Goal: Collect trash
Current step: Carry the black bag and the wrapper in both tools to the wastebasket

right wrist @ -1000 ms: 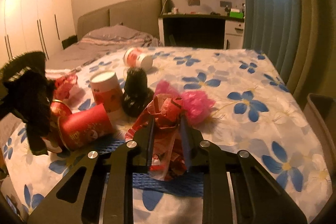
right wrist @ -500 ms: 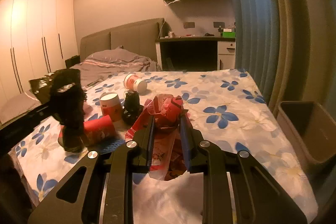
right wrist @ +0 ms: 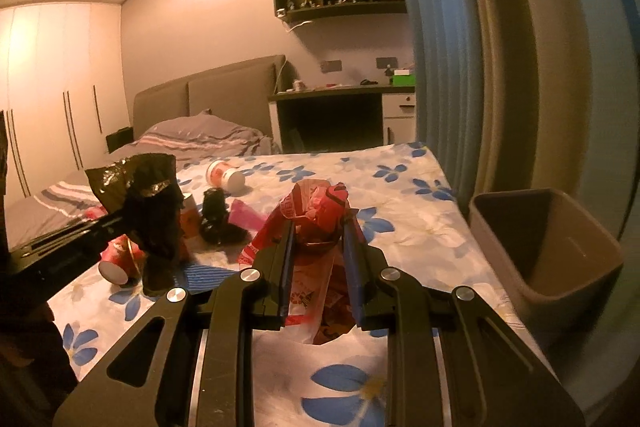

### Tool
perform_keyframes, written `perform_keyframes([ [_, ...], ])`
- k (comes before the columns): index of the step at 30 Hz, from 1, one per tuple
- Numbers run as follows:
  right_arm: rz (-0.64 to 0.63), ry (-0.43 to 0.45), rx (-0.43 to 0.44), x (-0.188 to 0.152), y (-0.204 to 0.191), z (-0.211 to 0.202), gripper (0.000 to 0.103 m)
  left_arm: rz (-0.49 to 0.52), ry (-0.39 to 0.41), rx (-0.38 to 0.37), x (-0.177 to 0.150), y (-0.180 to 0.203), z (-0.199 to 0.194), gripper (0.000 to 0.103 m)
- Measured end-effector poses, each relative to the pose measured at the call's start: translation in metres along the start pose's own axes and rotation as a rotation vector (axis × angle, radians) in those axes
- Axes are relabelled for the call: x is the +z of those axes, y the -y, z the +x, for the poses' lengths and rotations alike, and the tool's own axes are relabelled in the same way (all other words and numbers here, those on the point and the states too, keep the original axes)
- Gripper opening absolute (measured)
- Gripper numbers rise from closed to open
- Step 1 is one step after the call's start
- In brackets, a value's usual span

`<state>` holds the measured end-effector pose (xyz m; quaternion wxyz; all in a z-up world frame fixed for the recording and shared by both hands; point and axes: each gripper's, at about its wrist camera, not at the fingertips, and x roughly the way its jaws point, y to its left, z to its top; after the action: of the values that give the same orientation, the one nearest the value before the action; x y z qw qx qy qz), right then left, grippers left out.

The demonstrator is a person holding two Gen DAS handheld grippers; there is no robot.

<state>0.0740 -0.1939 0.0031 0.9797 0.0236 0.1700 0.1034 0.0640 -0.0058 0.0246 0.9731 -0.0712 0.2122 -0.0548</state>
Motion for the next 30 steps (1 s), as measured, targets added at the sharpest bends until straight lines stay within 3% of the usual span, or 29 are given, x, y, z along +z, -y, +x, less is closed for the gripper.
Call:
perform_keyframes([
  [23,0.056,0.048,-0.12,-0.005,0.057,-0.026,0.024,0.108,-0.036,-0.082,-0.001,0.071,0.037,0.001],
  [30,0.071,0.078,-0.19,-0.003,0.081,-0.035,0.024,0.154,-0.032,-0.124,0.004,0.1,0.049,0.001],
])
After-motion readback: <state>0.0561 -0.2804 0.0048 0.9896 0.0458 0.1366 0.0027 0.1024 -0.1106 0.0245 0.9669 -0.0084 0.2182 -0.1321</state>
